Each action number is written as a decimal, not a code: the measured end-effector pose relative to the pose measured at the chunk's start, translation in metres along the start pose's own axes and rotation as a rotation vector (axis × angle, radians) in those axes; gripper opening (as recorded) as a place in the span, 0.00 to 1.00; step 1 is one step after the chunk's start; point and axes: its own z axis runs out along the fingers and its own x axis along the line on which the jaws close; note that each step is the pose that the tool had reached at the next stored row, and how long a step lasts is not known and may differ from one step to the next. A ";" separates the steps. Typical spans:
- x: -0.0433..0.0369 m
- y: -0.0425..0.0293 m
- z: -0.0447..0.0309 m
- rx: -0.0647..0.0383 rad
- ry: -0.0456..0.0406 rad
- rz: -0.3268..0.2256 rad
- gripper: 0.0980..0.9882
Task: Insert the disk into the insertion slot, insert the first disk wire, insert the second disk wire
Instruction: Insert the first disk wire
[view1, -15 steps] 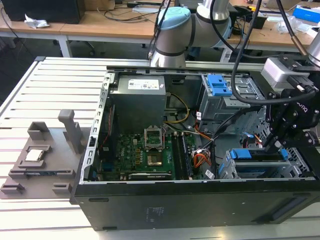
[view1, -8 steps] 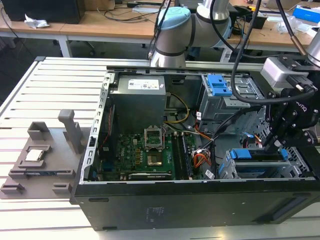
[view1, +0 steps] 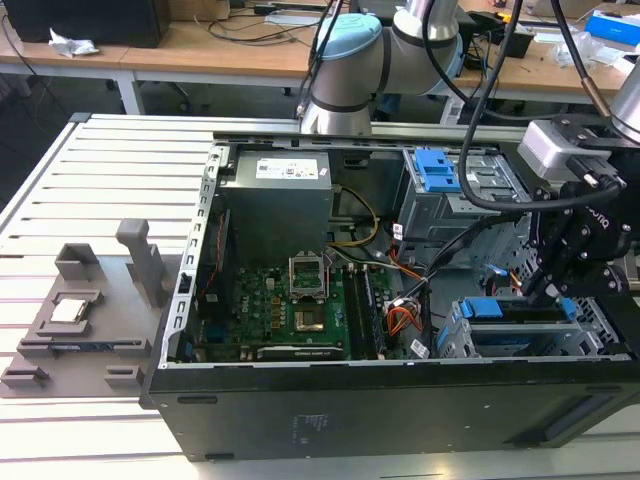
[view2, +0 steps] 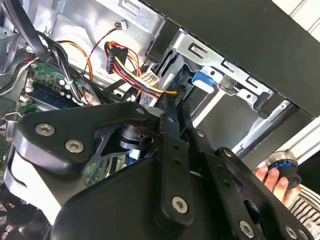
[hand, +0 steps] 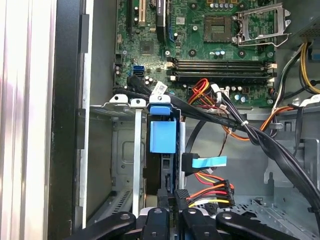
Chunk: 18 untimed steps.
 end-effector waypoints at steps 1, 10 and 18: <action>0.0002 0.0000 0.0008 0.000 0.0005 0.000 0.08; 0.0003 -0.0001 0.0021 0.000 -0.0009 0.000 0.23; 0.0010 0.0010 -0.0192 0.000 -0.0008 0.000 0.23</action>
